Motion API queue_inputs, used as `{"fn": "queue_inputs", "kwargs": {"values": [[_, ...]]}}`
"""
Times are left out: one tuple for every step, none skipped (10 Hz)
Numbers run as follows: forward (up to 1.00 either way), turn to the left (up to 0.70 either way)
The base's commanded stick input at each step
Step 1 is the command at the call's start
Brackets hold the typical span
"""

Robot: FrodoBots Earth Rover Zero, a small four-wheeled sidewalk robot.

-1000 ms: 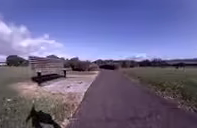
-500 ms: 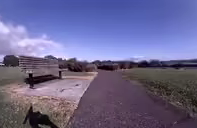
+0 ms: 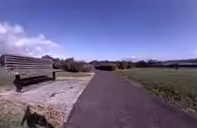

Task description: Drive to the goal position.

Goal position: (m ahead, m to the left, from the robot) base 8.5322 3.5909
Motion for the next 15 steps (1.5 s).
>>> {"fn": "queue_inputs", "kwargs": {"values": [[0.7, -0.13], [0.7, -0.1], [0.7, -0.07], [0.7, -0.04], [0.7, 0.0], [0.7, 0.0], [0.7, 0.0], [0.7, 0.0], [0.7, 0.0], [0.7, 0.0], [0.7, 0.0], [0.7, 0.0], [0.7, 0.0], [0.7, 0.0], [0.7, 0.0]]}}
